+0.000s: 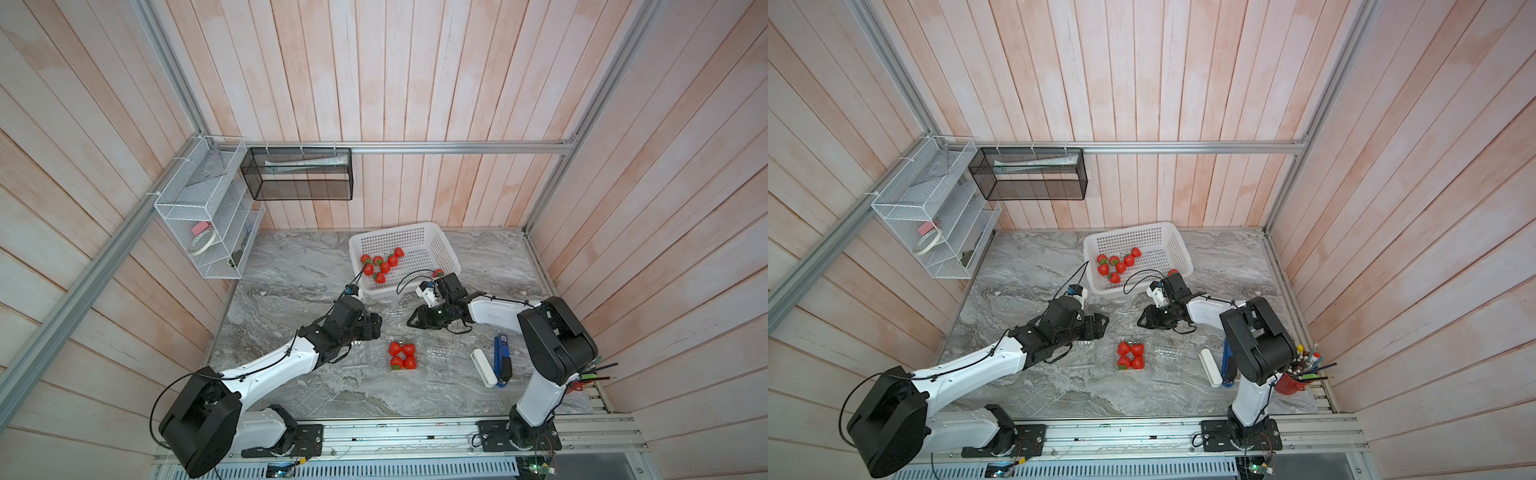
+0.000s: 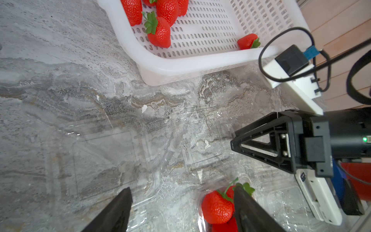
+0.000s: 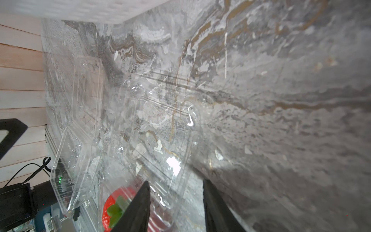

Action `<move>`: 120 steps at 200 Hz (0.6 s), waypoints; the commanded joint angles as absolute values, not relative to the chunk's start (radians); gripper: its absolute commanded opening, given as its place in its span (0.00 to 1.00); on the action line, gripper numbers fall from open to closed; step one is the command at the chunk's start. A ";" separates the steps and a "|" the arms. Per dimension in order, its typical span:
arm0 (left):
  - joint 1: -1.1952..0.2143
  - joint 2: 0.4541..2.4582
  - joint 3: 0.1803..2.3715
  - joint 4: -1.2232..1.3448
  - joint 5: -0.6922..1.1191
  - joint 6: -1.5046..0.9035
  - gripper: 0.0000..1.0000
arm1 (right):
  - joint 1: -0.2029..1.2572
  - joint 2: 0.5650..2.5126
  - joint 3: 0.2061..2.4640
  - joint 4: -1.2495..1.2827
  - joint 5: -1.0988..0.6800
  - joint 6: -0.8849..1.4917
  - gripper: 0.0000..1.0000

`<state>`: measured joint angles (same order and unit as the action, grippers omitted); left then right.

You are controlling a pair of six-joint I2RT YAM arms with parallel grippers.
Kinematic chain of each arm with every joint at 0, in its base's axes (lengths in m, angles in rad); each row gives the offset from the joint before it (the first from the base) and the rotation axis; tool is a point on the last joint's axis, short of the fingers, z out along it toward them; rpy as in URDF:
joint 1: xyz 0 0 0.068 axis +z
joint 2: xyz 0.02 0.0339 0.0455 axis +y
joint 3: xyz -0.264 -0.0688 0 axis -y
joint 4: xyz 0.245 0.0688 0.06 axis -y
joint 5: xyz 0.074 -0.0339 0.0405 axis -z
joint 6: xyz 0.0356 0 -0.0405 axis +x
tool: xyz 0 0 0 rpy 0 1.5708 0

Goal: Pack strawberries into containers
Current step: Adjust the basket at the center of the board.

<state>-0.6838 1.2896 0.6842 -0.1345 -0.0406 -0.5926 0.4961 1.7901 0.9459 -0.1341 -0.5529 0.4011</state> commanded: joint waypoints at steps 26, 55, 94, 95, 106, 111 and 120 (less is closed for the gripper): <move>-0.689 1.322 0.694 -0.099 -0.025 -0.595 0.82 | 0.486 1.810 0.928 -0.075 -0.570 0.409 0.45; -0.690 1.307 0.703 -0.118 -0.042 -0.581 0.82 | 0.486 1.731 0.881 -0.086 -0.566 0.407 0.49; -0.690 1.290 0.713 -0.138 -0.072 -0.563 0.82 | 0.487 1.524 0.801 -0.176 -0.536 0.414 0.55; -0.689 1.290 0.713 -0.138 -0.072 -0.563 0.82 | 0.488 1.518 0.800 -0.179 -0.536 0.415 0.55; -0.688 1.290 0.716 -0.138 -0.075 -0.560 0.82 | 0.490 1.473 0.784 -0.204 -0.524 0.423 0.55; -0.688 1.291 0.718 -0.138 -0.077 -0.560 0.82 | 0.494 1.455 0.780 -0.216 -0.523 0.427 0.55; -0.689 1.295 0.721 -0.141 -0.078 -0.559 0.82 | 0.504 1.428 0.775 -0.245 -0.514 0.426 0.52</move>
